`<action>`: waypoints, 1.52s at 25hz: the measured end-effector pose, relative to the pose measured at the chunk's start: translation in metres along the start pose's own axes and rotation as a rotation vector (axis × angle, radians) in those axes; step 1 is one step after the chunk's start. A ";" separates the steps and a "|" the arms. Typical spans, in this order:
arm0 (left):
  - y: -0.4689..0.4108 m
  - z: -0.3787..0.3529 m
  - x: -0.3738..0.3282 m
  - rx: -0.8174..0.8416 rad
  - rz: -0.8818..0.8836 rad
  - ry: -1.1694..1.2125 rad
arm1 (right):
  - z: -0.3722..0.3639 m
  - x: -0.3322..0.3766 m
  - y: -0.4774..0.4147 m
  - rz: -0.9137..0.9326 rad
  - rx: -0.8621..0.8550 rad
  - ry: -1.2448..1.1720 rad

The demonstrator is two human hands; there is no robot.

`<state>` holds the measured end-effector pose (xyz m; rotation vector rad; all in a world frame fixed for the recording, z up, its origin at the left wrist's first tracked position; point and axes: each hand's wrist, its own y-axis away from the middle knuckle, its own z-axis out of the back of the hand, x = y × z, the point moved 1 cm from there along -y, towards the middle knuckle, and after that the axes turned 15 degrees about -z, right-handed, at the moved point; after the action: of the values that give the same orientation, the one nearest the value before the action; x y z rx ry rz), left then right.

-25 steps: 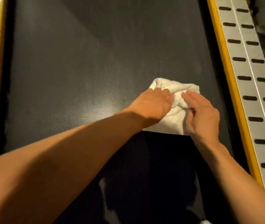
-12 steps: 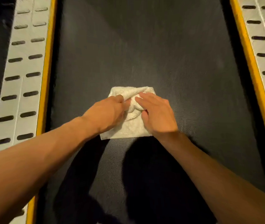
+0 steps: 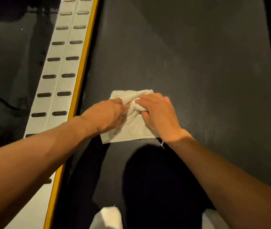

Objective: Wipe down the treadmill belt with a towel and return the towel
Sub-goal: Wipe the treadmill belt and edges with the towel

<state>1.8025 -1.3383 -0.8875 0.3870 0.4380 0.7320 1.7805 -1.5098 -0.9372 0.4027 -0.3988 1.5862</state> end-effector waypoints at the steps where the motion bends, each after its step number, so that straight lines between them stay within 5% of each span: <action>1: -0.001 0.004 0.003 0.002 0.042 0.008 | -0.002 0.006 -0.008 -0.008 -0.006 -0.003; 6: 0.033 0.011 0.022 0.035 0.259 -0.007 | -0.029 0.052 -0.008 0.087 0.076 -0.076; 12: 0.053 -0.052 -0.013 -0.185 0.173 0.150 | -0.021 0.026 0.008 0.141 0.115 -0.120; 17: 0.064 -0.033 0.017 -0.035 0.191 -0.272 | -0.033 0.047 0.004 0.047 0.150 -0.129; 20: 0.059 -0.048 -0.006 -0.120 0.030 -0.267 | -0.029 0.031 0.025 -0.011 0.292 -0.070; 24: 0.037 -0.053 -0.022 -0.219 -0.166 -0.245 | 0.005 -0.008 0.045 -0.032 0.164 -0.098; 29: 0.013 -0.041 -0.019 -0.145 -0.102 -0.338 | 0.009 -0.002 0.033 -0.108 0.216 -0.010; 38: -0.006 -0.047 -0.055 -0.140 -0.220 -0.352 | 0.027 -0.026 0.065 -0.255 0.059 -0.040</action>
<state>1.7453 -1.3727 -0.9164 0.3216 0.0935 0.4642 1.7169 -1.5490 -0.9275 0.5105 -0.3181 1.3454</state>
